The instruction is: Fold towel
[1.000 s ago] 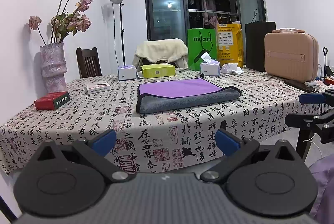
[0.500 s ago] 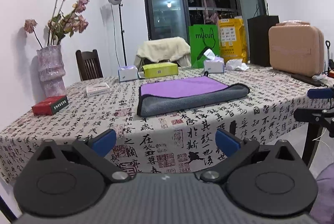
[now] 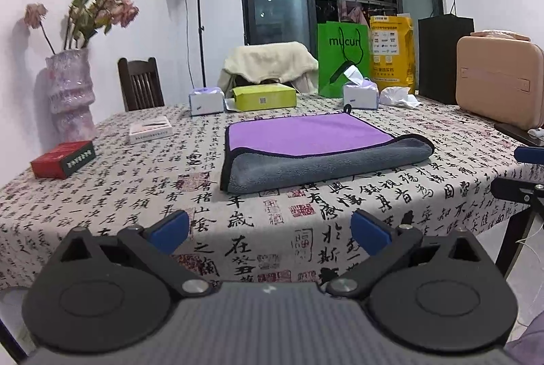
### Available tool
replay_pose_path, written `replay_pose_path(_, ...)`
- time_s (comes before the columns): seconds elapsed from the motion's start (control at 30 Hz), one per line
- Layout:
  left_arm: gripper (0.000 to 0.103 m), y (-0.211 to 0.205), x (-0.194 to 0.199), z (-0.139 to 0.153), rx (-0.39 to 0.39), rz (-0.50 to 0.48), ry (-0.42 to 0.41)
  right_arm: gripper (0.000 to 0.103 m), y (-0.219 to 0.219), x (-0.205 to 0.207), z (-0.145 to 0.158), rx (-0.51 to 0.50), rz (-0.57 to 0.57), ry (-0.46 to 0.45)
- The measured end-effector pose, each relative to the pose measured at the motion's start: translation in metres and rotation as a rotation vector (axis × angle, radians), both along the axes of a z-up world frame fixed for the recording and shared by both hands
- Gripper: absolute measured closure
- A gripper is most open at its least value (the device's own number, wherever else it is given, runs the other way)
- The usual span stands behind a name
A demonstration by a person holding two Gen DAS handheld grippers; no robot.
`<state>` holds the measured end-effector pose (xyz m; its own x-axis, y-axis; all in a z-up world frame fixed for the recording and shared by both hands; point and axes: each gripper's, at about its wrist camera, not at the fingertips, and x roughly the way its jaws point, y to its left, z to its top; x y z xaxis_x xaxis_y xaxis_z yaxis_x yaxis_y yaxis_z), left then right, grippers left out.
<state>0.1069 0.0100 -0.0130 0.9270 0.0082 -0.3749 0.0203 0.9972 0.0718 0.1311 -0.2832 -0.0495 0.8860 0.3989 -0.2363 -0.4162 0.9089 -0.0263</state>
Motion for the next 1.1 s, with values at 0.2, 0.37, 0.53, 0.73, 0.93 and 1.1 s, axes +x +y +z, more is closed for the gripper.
replay_pose_path(0.2, 0.0, 0.005, 0.028, -0.001, -0.008, -0.005, 0.001, 0.0, 0.003, 0.029, -0.001, 0.004, 0.001, 0.039)
replay_pose_path(0.37, 0.0, 0.014, 0.054, -0.001, -0.018, -0.001, 0.0, 0.0, 0.003, 0.055, 0.001, 0.023, -0.022, 0.034)
replay_pose_path(0.53, 0.0, 0.022, 0.079, 0.0, -0.019, -0.004, 0.017, 0.0, 0.007, 0.079, 0.001, 0.006, -0.034, 0.01)
replay_pose_path(0.73, 0.0, 0.028, 0.104, -0.005, -0.025, -0.039, 0.035, 0.001, 0.011, 0.109, -0.001, -0.012, -0.027, 0.029)
replay_pose_path(0.93, 0.005, 0.032, 0.132, -0.009, -0.022, -0.079, 0.06, 0.007, 0.015, 0.137, 0.0, -0.018, -0.007, 0.046)
replay_pose_path(1.1, 0.016, 0.039, 0.149, -0.009, -0.059, -0.111, 0.069, 0.019, 0.021, 0.16, 0.0, -0.023, 0.034, 0.073)
